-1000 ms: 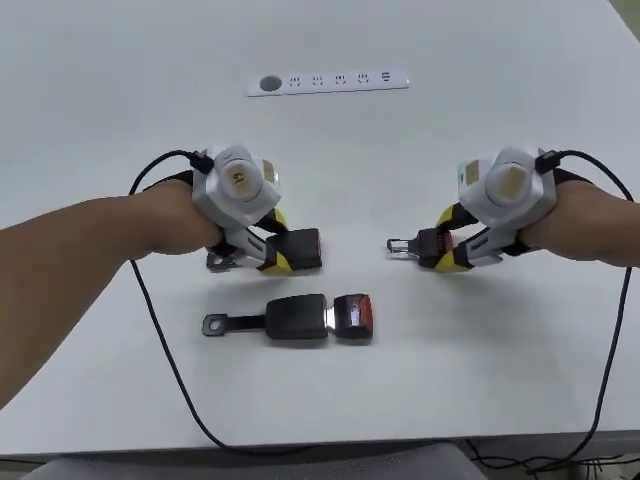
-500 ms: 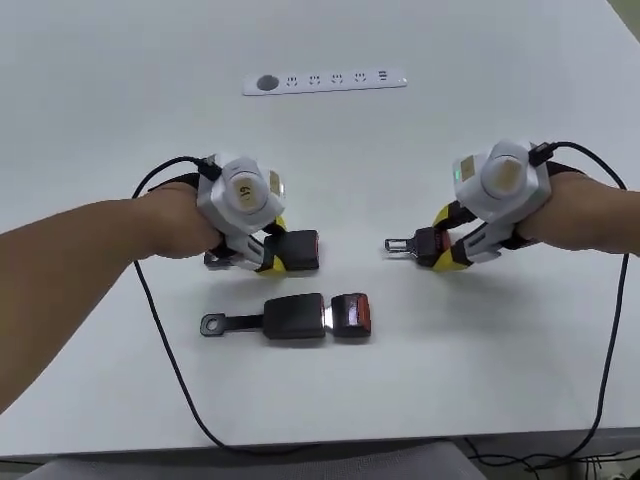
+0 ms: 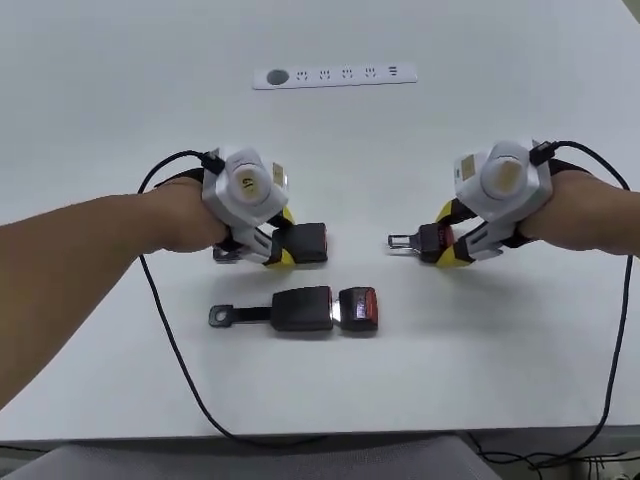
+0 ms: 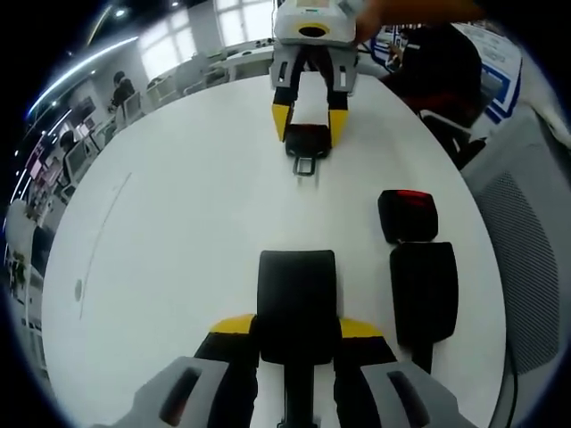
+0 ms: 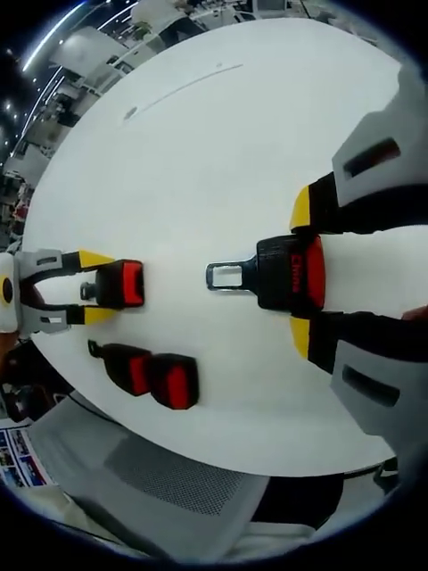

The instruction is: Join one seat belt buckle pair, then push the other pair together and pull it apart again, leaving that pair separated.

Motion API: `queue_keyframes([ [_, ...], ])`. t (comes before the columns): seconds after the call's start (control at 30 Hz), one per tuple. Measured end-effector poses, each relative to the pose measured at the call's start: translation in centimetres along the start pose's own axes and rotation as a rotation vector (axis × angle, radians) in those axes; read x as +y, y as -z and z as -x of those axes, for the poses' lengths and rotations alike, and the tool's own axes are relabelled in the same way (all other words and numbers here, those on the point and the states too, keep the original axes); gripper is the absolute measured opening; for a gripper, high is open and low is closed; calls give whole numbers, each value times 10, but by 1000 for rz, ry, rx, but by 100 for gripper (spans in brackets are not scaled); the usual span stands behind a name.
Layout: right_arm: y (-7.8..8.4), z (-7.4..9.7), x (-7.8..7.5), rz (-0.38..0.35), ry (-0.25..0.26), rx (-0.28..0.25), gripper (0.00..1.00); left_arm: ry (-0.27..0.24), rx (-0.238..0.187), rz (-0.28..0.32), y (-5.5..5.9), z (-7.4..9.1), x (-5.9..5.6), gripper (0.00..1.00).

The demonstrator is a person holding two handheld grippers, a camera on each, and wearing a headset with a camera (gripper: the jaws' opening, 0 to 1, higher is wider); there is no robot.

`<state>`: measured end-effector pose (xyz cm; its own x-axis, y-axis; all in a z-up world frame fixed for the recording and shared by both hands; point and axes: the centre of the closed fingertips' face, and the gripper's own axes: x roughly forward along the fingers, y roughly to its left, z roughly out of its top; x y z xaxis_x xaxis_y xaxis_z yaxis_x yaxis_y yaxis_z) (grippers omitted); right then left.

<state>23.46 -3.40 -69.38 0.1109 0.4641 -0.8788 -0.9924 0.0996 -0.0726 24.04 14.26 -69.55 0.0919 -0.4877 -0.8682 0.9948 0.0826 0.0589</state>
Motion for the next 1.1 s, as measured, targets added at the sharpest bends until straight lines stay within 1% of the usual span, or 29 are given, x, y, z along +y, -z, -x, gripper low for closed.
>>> queue_keyframes([
  [0.07,-3,-1,3,-6,4,-11,32,-1,0,1,-1,1,-1,32],
  [0.1,-8,-2,3,-8,5,-16,32,-1,1,1,-6,4,-5,32],
  [0.13,-12,-3,3,-10,6,-19,32,-1,1,3,-7,4,-6,32],
  [0.23,-19,-8,2,-12,9,-30,32,0,4,4,-3,1,-3,32],
  [0.33,-31,-11,4,-16,11,-45,32,3,6,7,-3,1,-4,32],
  [0.37,-34,-13,3,-15,12,-48,32,5,6,9,0,0,-2,32],
  [0.43,-40,-17,3,-14,11,-55,32,7,5,10,-4,2,-5,32],
  [0.5,-47,-21,4,-14,8,-63,32,7,3,10,-2,1,-3,32],
  [0.63,-61,-27,7,-5,2,-70,32,9,-2,9,-5,2,-6,32],
  [0.73,-65,-33,5,4,1,-63,32,11,-2,9,-3,1,-4,32],
  [0.87,-73,-31,8,44,-2,-45,32,15,-2,9,-2,-1,-4,32],
  [1.03,-73,-34,7,58,0,-36,32,12,-5,16,0,-2,-2,33],
  [1.1,-74,-34,8,69,4,-35,32,11,-5,19,-4,1,-6,33],
])
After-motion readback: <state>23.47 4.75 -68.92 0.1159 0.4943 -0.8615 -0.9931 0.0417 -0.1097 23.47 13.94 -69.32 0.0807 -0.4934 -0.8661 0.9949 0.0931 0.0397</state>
